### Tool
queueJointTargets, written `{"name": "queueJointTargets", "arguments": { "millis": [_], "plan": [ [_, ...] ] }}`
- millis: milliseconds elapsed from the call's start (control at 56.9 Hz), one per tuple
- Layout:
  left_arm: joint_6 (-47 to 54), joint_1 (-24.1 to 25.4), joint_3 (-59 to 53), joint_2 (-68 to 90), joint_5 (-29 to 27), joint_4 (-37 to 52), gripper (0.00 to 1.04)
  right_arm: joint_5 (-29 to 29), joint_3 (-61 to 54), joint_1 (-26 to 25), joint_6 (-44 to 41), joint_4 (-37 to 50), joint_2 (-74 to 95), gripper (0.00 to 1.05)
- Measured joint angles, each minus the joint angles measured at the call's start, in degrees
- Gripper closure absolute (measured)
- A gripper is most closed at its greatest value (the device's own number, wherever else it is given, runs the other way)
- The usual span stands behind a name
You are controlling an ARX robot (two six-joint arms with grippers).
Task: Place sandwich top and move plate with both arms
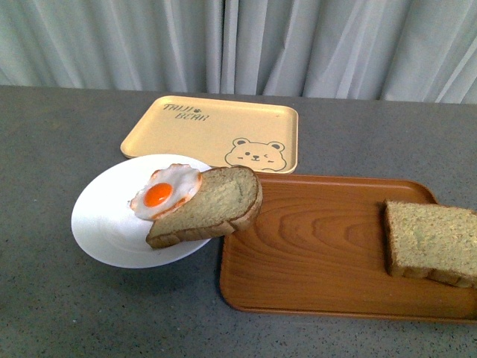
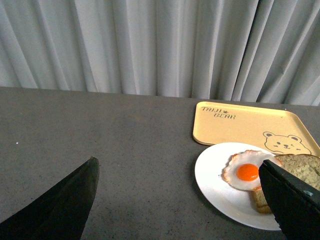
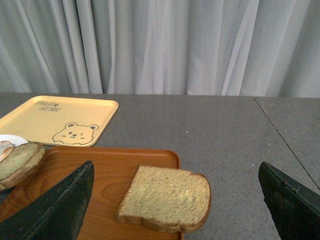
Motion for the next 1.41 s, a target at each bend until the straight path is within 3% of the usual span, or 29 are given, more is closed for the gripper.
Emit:
{"name": "queueJointTargets", "arguments": {
  "millis": [176, 228, 299, 474, 632, 948, 1265, 1405],
  "plan": [
    [0.0, 0.0, 0.0, 0.0, 0.0, 0.0, 0.09, 0.0, 0.0, 0.0, 0.0, 0.0, 0.0, 0.09],
    [0.02, 0.0, 0.0, 0.0, 0.0, 0.0, 0.09, 0.74, 1.57, -0.26, 1.57, -4.26, 2.38, 0.09],
    [0.0, 0.0, 0.0, 0.0, 0.0, 0.0, 0.09, -1.92, 5.9, -4.24, 2.82, -8.02, 14.73, 0.09],
    [0.0, 0.0, 0.0, 0.0, 0.0, 0.0, 0.09, -12.09, 14.78, -16.35, 3.1, 12.59, 51.39, 0.09],
    [0.0, 0.0, 0.0, 0.0, 0.0, 0.0, 0.09, -16.83, 21.46, -19.98, 5.7, 21.35, 75.01, 0.09],
    [0.0, 0.0, 0.0, 0.0, -0.02, 0.0, 0.09, -17.81, 28.35, -19.87, 9.94, 25.07, 95.47, 0.09],
    [0.0, 0.0, 0.0, 0.0, 0.0, 0.0, 0.09, -18.36, 33.77, -14.91, 15.1, 28.83, 107.21, 0.09],
    [0.0, 0.0, 0.0, 0.0, 0.0, 0.0, 0.09, -17.79, 34.27, -14.08, 16.48, 29.07, 108.61, 0.32]
  ]
}}
